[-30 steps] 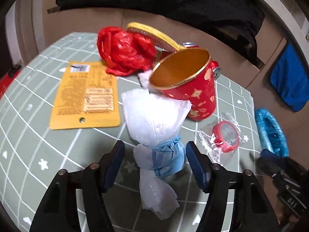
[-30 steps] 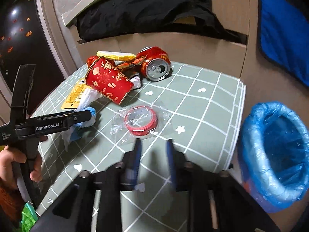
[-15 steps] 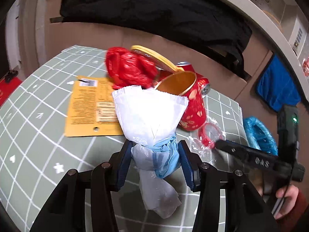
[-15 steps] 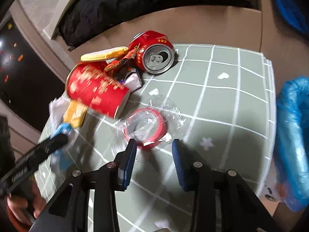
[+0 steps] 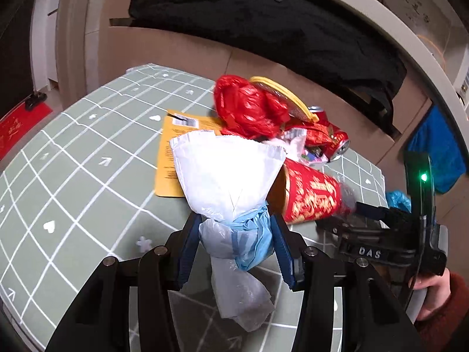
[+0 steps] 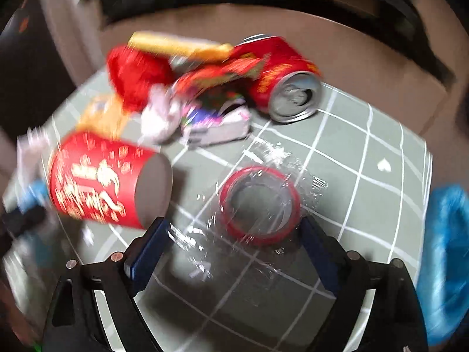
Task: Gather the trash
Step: 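Grasp the red tape roll in its plastic bag with the right tool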
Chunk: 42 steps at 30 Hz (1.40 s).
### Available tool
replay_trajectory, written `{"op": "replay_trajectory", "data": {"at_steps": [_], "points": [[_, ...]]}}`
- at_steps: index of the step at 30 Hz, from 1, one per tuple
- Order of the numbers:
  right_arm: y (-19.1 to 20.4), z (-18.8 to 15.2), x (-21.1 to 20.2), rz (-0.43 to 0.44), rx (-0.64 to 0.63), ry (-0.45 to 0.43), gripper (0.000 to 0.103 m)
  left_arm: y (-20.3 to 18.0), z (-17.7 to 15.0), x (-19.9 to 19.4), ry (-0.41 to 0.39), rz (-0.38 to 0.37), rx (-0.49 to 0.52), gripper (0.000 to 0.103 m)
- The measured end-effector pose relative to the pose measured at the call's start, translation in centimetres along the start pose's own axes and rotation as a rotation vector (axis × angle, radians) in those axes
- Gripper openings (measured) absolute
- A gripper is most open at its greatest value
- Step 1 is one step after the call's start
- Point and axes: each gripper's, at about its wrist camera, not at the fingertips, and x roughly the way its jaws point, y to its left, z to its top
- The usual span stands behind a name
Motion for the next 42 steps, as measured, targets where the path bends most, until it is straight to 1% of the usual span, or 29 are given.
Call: {"op": "replay_trajectory", "data": {"at_steps": [2,5,8,11,13,15,17,19,21,23,25,26,27,28,29,32,36,37,42], "points": [[-0.2,-0.3,-0.3,0.026,-0.001,-0.007,0.080,0.2,-0.1,-0.5,-0.015,0.006,0.003,0.049],[-1.4,-1.0,-1.0,0.070,0.041,-0.022,0.080,0.4,-0.3,-0.8,-0.021,0.000,-0.004,0.049],[-2.6,-2.2,-1.6,0.089,0.052,-0.036,0.080,0.3,-0.4,-0.9,-0.020,-0.010,-0.005,0.049],[-2.7,-2.7,-1.9,0.050,0.005,-0.009,0.080,0.1,-0.5,-1.0,-0.026,-0.006,0.005,0.049],[-3.0,-3.0,-1.8,0.030,-0.002,0.001,0.080,0.1,-0.5,-1.1,-0.024,-0.009,0.002,0.049],[-3.5,-2.4,-1.4,0.003,0.043,0.002,0.080,0.1,-0.6,-1.0,-0.015,-0.013,-0.007,0.049],[-3.9,-1.7,-0.9,-0.031,0.095,-0.008,0.080,0.0,-0.6,-1.1,-0.013,0.000,-0.008,0.049],[-4.3,-0.9,-0.2,-0.090,0.172,-0.024,0.083,-0.1,-0.7,-1.3,-0.020,0.027,0.000,0.049],[-4.5,-0.3,0.3,-0.118,0.226,-0.024,0.092,-0.2,-0.9,-1.6,-0.030,0.050,0.007,0.049],[-4.2,-0.2,0.5,-0.123,0.218,-0.020,0.095,-0.2,-1.0,-1.9,-0.040,0.060,0.014,0.049],[-4.3,0.2,0.6,-0.100,0.192,-0.002,0.096,-0.2,-1.0,-2.0,-0.043,0.044,0.020,0.049],[-4.5,0.3,0.6,-0.085,0.172,0.010,0.093,-0.2,-1.0,-2.1,-0.044,0.035,0.018,0.049],[-4.7,0.3,0.4,-0.084,0.161,0.007,0.077,-0.1,-1.1,-2.1,-0.045,0.024,0.014,0.049],[-5.1,0.1,-0.2,-0.086,0.156,-0.028,0.068,-0.1,-1.1,-2.1,-0.045,0.015,0.010,0.049],[-5.6,-0.2,-0.6,-0.083,0.146,-0.043,0.042,0.0,-1.1,-2.2,-0.047,0.002,0.003,0.049],[-6.2,-1.9,-2.2,-0.030,0.078,-0.069,0.041,0.1,-1.2,-2.4,-0.067,-0.025,-0.011,0.049],[-6.2,-4.2,-5.0,-0.041,0.003,-0.103,0.040,0.0,-1.2,-2.5,-0.067,-0.046,-0.044,0.049],[-5.7,-4.3,-5.5,-0.039,-0.005,-0.110,0.040,-0.2,-1.1,-2.6,-0.067,-0.058,-0.049,0.049],[-5.5,-5.7,-9.3,-0.031,-0.042,-0.179,0.040,-2.1,-0.3,-3.9,-0.086,-0.091,-0.014,0.049]]}}
